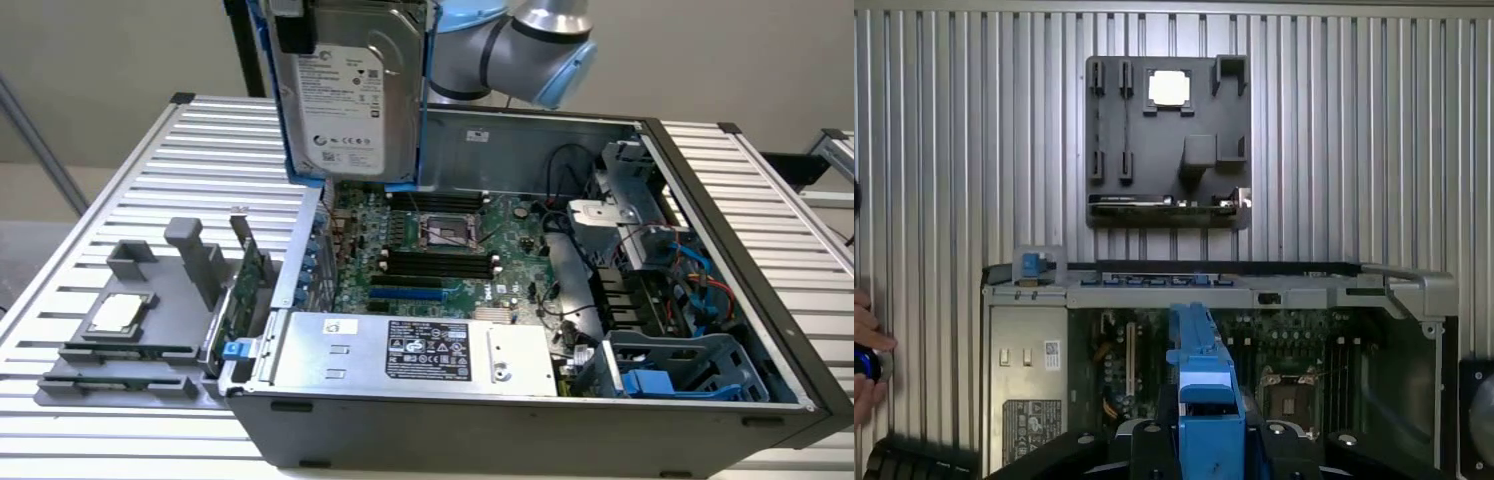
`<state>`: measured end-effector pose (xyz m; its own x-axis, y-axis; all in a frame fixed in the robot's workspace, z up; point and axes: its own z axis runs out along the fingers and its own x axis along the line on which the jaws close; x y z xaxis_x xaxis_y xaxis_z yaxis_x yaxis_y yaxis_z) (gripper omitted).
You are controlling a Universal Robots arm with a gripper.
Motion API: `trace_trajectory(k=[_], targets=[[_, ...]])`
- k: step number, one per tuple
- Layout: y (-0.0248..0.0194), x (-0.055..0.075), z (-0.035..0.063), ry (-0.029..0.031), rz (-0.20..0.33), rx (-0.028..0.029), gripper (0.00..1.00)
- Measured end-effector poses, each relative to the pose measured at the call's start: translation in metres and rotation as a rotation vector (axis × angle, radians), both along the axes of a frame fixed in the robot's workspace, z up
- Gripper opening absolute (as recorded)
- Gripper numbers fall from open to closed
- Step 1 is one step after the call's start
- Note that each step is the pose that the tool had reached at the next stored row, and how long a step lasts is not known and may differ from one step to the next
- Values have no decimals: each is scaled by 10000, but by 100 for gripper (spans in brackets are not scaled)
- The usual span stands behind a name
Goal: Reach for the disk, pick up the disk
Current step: 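Pick up the disk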
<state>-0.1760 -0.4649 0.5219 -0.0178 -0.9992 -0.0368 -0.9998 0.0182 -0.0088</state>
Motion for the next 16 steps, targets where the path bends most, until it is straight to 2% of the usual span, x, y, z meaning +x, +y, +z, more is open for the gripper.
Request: trace_trajectory(k=[16], targets=[[-285, 672, -35, -4, 2, 0, 33]])
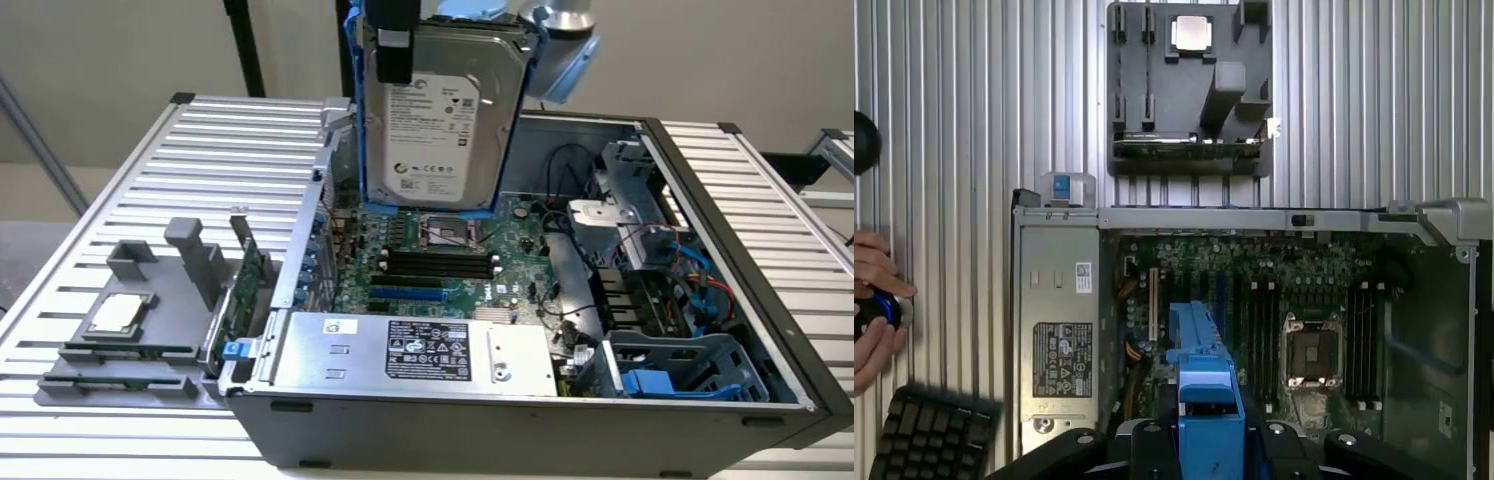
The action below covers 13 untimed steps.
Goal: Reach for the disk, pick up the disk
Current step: 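Pick up the disk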
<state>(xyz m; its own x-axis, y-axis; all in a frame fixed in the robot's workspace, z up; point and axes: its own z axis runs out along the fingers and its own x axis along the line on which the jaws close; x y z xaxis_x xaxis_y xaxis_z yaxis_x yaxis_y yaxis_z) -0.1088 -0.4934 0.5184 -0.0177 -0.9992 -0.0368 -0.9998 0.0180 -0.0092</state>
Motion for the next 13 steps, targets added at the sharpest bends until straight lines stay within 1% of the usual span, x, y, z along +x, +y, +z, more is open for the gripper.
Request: trace_trajectory(k=[13], targets=[[-219, 562, -27, -5, 0, -1, 33]])
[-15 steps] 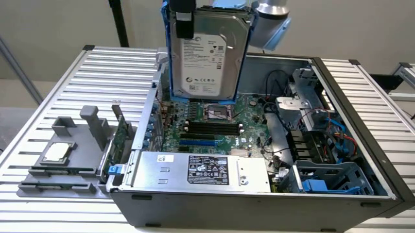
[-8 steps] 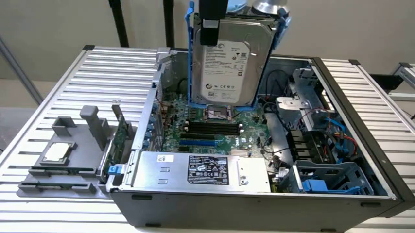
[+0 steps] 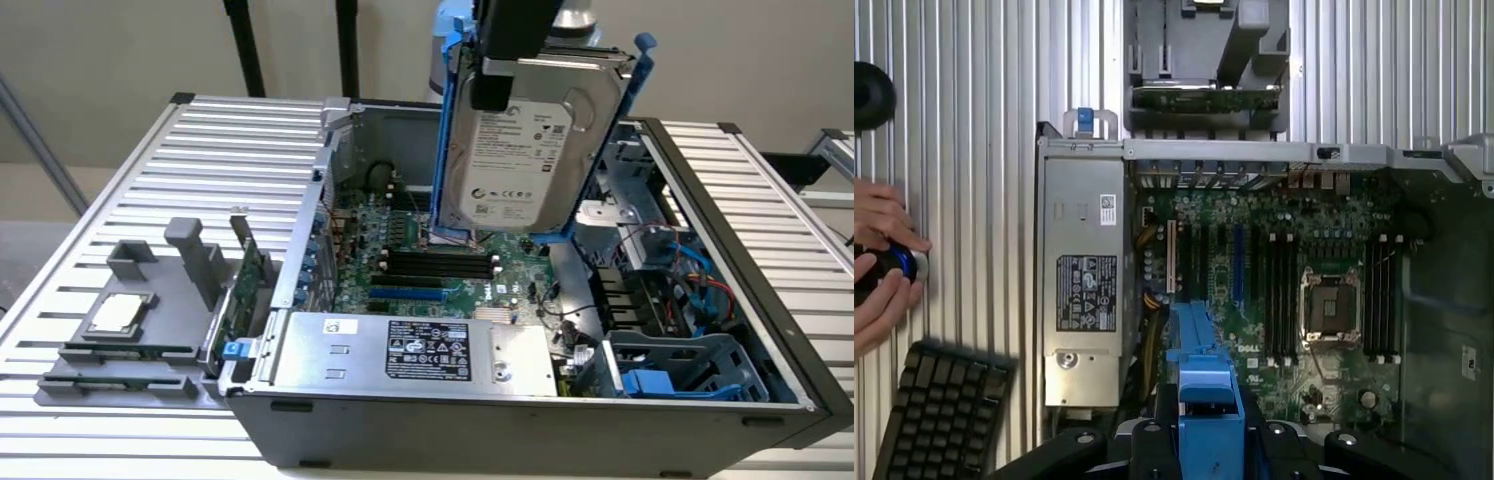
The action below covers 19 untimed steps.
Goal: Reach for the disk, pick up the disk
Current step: 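Pick up the disk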
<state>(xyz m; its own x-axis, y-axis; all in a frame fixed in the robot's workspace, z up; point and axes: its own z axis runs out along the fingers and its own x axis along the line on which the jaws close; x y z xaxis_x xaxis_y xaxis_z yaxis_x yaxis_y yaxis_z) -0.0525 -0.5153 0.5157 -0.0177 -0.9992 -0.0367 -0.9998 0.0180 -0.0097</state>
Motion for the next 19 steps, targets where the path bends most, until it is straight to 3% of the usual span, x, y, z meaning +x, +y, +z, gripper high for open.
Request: trace_trajectory(k=[19], targets=[[-304, 852, -48, -3, -1, 4, 33]])
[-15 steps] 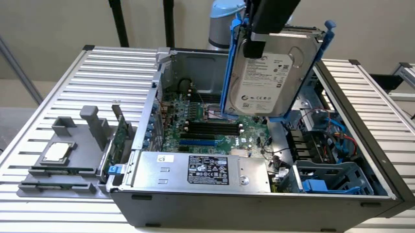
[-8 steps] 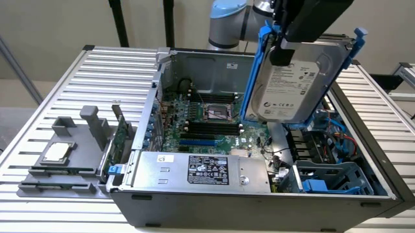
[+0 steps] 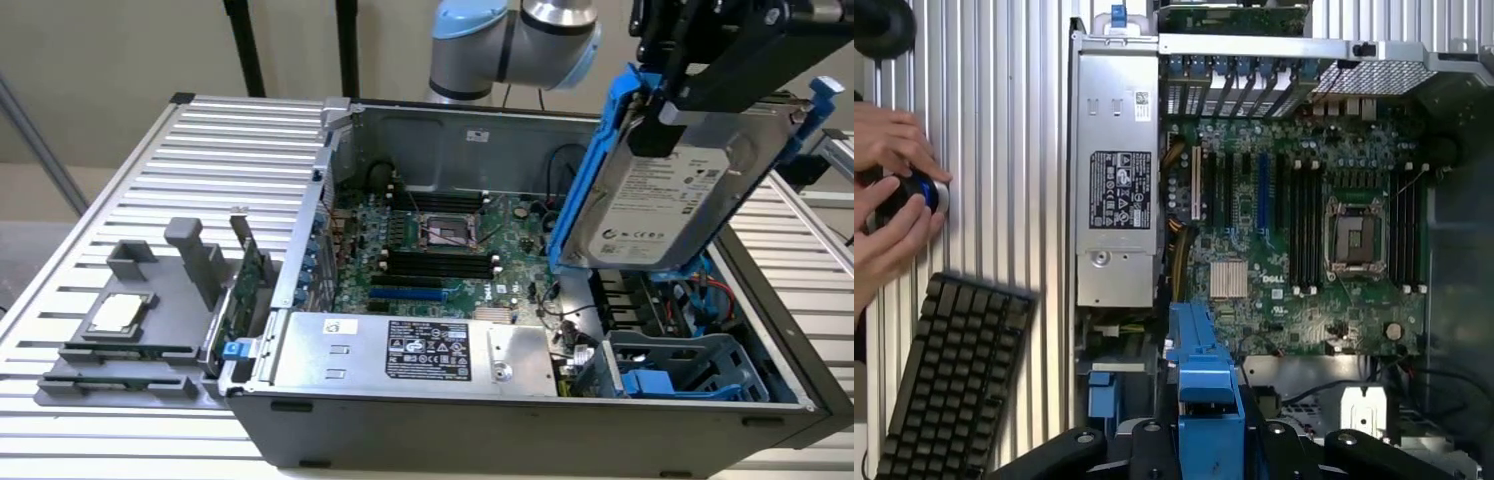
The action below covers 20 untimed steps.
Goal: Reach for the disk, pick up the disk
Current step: 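Pick up the disk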
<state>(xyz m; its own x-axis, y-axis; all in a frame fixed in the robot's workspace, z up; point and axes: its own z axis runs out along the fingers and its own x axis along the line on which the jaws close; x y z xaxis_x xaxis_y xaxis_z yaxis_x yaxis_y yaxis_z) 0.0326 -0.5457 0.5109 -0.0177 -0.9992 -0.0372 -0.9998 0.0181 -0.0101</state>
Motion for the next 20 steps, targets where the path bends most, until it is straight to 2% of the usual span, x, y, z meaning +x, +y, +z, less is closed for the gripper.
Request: trace_trajectory(k=[6, 11, 17, 20], targets=[[-92, 266, -28, 0, 0, 0, 33], [-198, 440, -77, 0, 0, 0, 33], [-338, 612, -146, 0, 0, 1, 33], [-397, 629, -180, 0, 2, 7, 33]])
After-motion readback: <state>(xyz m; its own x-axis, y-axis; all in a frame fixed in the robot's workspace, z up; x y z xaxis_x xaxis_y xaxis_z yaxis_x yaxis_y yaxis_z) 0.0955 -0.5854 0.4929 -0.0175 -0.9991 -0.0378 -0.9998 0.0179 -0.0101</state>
